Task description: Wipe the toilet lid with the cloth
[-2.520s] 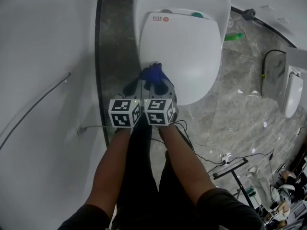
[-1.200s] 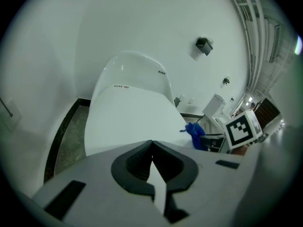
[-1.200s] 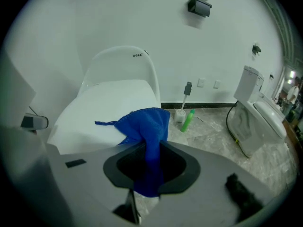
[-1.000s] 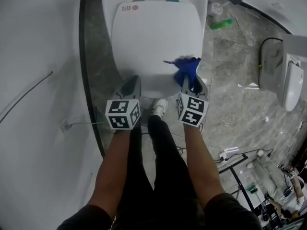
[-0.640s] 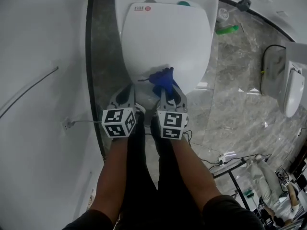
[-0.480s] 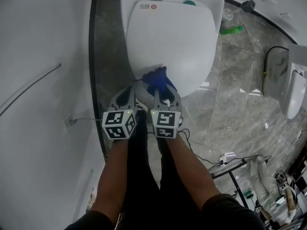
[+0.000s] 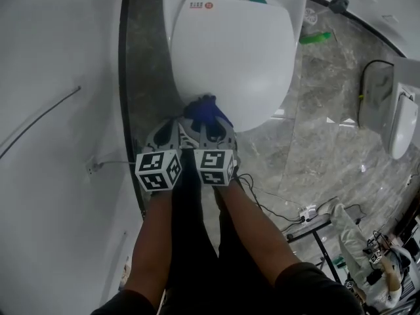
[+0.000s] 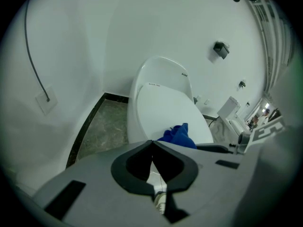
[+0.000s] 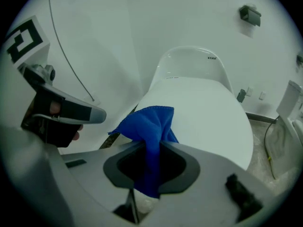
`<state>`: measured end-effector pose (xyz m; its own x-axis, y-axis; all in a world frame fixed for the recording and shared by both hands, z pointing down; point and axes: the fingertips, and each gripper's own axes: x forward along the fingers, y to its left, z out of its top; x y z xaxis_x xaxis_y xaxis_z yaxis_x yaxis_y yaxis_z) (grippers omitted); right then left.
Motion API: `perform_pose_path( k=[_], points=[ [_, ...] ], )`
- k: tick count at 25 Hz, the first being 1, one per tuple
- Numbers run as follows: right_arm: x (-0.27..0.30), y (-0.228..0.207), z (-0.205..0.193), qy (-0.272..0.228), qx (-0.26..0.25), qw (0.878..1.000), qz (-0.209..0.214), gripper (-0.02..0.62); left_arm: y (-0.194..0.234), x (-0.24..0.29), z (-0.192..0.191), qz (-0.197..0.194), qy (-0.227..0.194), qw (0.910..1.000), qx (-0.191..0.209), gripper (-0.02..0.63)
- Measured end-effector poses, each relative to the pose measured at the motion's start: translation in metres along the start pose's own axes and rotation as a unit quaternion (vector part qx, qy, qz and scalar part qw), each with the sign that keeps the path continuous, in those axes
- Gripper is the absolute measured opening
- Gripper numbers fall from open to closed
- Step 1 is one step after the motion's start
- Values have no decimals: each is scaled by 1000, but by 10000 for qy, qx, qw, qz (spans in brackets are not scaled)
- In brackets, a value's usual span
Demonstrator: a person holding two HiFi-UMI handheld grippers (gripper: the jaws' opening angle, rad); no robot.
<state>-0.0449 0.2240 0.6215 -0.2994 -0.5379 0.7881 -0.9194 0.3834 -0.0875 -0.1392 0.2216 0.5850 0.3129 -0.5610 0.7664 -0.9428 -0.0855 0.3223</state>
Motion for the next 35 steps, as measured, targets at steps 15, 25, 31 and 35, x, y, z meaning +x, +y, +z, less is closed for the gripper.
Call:
perform_pose_path(
  k=[15, 25, 31, 35],
  points=[
    [-47, -142, -45, -282, 602, 9889, -1326, 77, -57, 27, -2, -423, 192, 9971, 600, 11],
    [-54, -209, -64, 15, 1249, 9763, -1769, 77, -94, 39, 6, -664, 243, 9933, 919, 11],
    [-90, -219, -10, -485, 1012, 9770, -1812, 77, -108, 19, 44, -695, 28, 9928, 979, 11],
    [-133, -192, 60, -945, 658, 9806, -1583, 77, -126, -31, 113, -714, -608, 9904, 1020, 11]
  ],
)
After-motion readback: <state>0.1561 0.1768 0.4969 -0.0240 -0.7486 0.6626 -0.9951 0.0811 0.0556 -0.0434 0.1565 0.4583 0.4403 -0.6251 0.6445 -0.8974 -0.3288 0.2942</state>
